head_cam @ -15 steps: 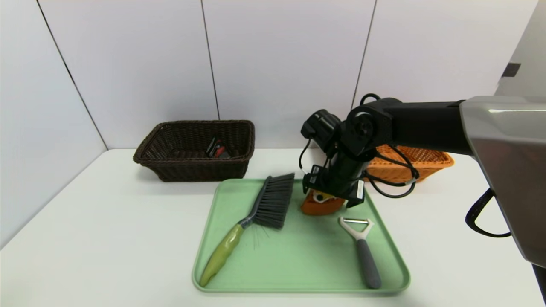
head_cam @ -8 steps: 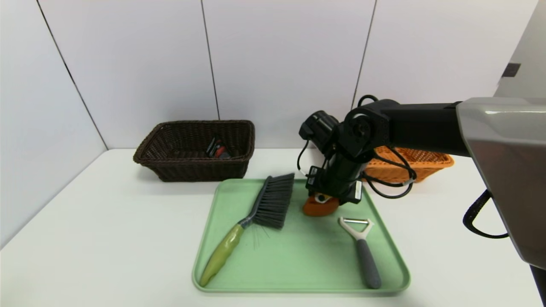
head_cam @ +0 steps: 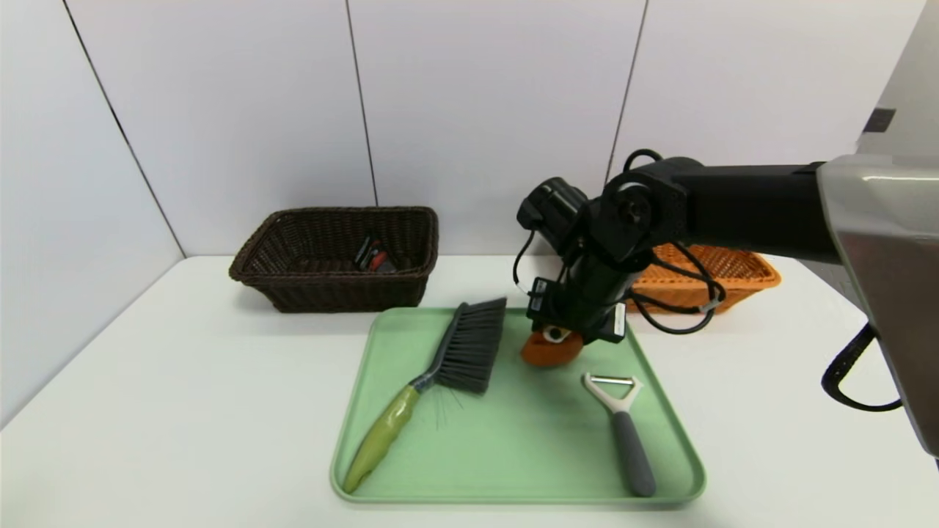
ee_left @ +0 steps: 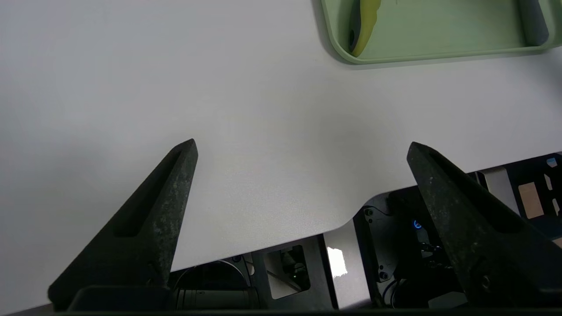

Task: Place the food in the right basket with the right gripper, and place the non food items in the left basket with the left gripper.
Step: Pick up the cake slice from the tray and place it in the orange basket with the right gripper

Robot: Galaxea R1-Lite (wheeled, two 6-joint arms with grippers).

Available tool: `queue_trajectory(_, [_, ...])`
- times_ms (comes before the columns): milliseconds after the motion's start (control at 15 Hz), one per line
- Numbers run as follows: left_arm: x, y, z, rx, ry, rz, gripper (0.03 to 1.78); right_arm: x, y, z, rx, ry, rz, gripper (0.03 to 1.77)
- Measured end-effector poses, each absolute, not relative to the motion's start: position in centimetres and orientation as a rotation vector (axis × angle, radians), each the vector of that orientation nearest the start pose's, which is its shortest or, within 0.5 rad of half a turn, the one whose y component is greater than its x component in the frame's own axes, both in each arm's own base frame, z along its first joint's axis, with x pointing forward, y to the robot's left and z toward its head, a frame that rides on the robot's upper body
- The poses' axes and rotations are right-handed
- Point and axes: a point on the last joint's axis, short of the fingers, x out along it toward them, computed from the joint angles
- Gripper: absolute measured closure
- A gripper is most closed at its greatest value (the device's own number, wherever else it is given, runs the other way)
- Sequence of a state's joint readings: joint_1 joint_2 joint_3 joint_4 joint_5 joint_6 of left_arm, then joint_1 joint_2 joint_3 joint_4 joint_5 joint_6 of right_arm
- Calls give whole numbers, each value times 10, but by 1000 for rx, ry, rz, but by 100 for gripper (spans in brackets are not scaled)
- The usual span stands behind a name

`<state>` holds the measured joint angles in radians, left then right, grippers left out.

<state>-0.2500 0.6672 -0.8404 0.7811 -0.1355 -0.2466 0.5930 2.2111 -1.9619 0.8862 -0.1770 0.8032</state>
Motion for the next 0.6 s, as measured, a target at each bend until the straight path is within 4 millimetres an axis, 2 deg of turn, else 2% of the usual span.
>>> queue_trajectory(333, [7,-5,232,-200,657,-295,12,324,224,217,251,1027,60,88])
queue_trajectory(600, [7,-5,231,-200,660,-294,12,316,216,261,205,813,193,89])
